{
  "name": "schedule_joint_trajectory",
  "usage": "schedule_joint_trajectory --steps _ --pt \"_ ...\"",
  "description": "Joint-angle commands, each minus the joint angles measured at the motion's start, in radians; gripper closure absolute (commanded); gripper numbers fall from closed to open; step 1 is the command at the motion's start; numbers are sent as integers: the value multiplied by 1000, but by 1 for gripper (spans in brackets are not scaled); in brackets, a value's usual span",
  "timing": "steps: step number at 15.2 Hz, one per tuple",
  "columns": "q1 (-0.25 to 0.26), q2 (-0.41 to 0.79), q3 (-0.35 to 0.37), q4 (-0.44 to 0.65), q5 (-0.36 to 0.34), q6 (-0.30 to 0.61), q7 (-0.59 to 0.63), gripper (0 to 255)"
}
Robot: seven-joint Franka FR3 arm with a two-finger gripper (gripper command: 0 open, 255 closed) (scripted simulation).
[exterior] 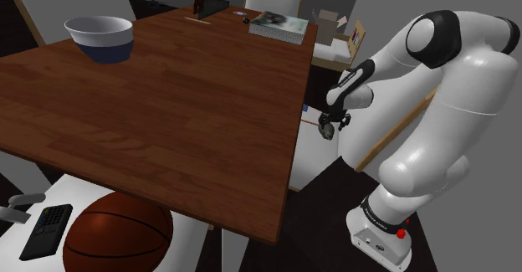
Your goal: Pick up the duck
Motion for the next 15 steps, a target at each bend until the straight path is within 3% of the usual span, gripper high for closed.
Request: schedule_joint_trajectory --steps 1,8,9,15 --pt "-10 39 2 13 16 26 -6 0" --pt "-25 122 22 23 40 98 -18 0" --pt "-26 121 22 21 40 100 -19 255" --pt "-25 107 18 12 35 94 -19 255"
